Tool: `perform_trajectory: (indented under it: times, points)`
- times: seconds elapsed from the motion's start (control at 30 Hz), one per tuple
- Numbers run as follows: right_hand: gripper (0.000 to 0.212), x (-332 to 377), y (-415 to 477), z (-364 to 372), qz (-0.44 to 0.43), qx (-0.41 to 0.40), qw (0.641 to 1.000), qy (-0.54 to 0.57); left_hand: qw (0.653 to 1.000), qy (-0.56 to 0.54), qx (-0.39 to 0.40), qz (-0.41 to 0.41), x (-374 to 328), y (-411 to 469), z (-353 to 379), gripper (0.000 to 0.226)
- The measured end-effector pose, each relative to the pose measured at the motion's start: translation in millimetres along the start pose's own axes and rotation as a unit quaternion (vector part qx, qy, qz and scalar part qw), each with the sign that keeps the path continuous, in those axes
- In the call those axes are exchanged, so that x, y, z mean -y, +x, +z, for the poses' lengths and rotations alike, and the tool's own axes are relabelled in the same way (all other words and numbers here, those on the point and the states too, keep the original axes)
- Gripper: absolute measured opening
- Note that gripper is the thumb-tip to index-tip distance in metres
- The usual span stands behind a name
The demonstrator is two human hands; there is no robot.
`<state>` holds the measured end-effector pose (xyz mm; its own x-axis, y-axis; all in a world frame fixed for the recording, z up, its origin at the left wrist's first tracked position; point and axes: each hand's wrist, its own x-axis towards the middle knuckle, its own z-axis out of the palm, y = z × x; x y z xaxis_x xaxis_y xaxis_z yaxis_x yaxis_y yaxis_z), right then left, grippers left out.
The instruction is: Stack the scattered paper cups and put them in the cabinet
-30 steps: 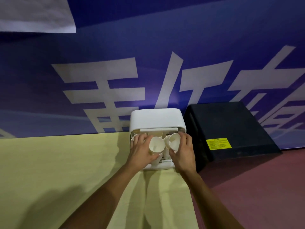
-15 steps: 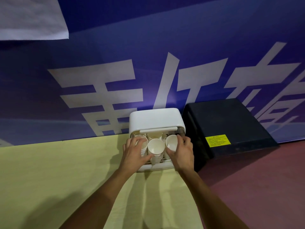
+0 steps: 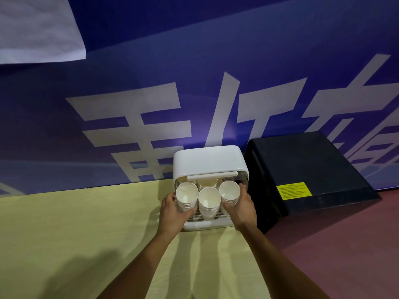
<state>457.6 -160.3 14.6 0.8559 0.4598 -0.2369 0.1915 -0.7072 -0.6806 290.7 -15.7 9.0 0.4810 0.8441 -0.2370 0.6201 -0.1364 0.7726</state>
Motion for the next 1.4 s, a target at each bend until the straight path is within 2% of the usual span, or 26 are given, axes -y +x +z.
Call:
perform_trajectory:
  times: [0.13, 0.27, 0.33, 0.53, 0.57, 0.63, 0.73, 0.83, 0.93, 1.2, 1.4]
  points:
    - [0.080, -1, 5, 1, 0.007, 0.003, 0.999, 0.032, 0.997, -0.060, 0.008, -0.051, 3, 9, 12, 0.103]
    - [0.073, -4, 7, -2, 0.001, -0.011, 0.999, 0.035, 0.994, -0.070, -0.007, -0.082, 1, 13, 20, 0.080]
    - [0.073, -3, 7, -5, 0.003, -0.012, 0.999, 0.047, 0.994, -0.068, -0.003, -0.091, -1, 14, 24, 0.076]
    - [0.095, -3, 5, -4, 0.019, -0.002, 0.996, 0.089, 0.993, -0.088, 0.022, -0.078, -2, 20, 33, 0.102]
    - [0.095, -5, 3, -1, 0.031, -0.006, 0.996, 0.089, 0.993, -0.090, 0.025, -0.079, -3, 20, 33, 0.102]
    - [0.079, -8, -7, 4, 0.055, -0.006, 0.996, 0.066, 0.992, -0.092, 0.030, -0.082, -5, 18, 32, 0.097]
    - [0.058, -14, -21, 15, 0.065, 0.060, 0.996, 0.026, 0.992, -0.090, 0.041, -0.082, -3, 19, 32, 0.095]
    - [0.063, -9, -30, 24, 0.051, 0.096, 0.994, 0.028, 0.992, -0.080, 0.053, -0.082, 2, 23, 34, 0.100]
    - [0.071, -1, -26, 30, 0.030, 0.088, 0.995, 0.021, 0.993, -0.071, 0.053, -0.075, 2, 23, 32, 0.102]
    - [0.063, 13, -14, 34, 0.018, 0.031, 0.999, -0.005, 0.997, -0.037, 0.052, -0.049, -2, 20, 27, 0.096]
    - [0.056, 17, -10, 35, 0.029, 0.036, 0.999, -0.023, 0.997, -0.029, 0.053, -0.043, 6, 26, 29, 0.099]
